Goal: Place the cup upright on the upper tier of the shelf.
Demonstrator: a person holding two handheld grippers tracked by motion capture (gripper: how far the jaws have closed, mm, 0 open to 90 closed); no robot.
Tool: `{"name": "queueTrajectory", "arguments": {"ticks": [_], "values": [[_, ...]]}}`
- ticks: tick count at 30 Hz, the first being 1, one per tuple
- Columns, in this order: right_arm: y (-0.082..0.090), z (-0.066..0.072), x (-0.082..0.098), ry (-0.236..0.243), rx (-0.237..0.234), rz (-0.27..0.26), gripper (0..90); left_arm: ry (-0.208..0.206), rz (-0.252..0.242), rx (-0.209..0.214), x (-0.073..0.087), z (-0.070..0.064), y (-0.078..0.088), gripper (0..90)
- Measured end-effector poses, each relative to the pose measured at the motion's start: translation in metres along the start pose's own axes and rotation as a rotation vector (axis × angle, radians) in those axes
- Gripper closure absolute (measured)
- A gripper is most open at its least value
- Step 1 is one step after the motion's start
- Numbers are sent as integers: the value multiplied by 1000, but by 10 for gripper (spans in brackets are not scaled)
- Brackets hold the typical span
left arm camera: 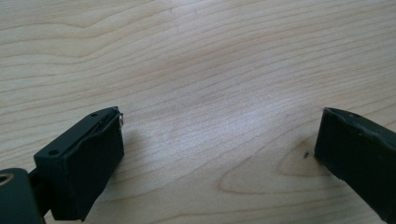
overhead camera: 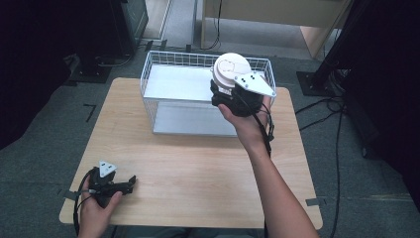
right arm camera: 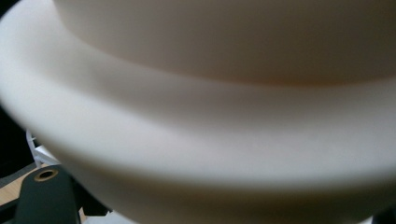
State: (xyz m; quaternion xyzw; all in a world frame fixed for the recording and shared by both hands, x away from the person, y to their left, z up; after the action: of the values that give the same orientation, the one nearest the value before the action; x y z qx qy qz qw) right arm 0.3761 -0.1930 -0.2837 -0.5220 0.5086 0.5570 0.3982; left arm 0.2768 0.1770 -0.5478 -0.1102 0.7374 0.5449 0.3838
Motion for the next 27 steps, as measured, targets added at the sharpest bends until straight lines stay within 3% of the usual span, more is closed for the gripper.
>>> {"name": "queueTrajectory", "arguments": {"ticks": [10,18,21,27], "values": [[-24,0,-3,18,36,9,160,-1,0,-1,0,0,0,16],[-40,-3,-1,1,52,32,160,-1,-1,-1,0,0,0,15],[-46,-4,1,21,55,33,160,-3,1,-1,0,0,0,16],[-54,-6,1,-11,58,42,159,-1,-1,-1,0,0,0,16]]}}
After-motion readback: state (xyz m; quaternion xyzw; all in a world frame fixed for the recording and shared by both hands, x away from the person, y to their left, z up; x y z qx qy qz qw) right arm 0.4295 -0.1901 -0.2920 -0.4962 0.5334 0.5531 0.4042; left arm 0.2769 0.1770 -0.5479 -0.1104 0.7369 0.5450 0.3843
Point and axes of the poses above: each handheld gripper's, and its own axes: y roughly backward along the jaws, x roughly out of its underside, z roughly to its left, the point moved 4 cm from there along -y, roughly forward along the jaws, and after that the axes turned 10 degrees about x, right-handed, at the moved point
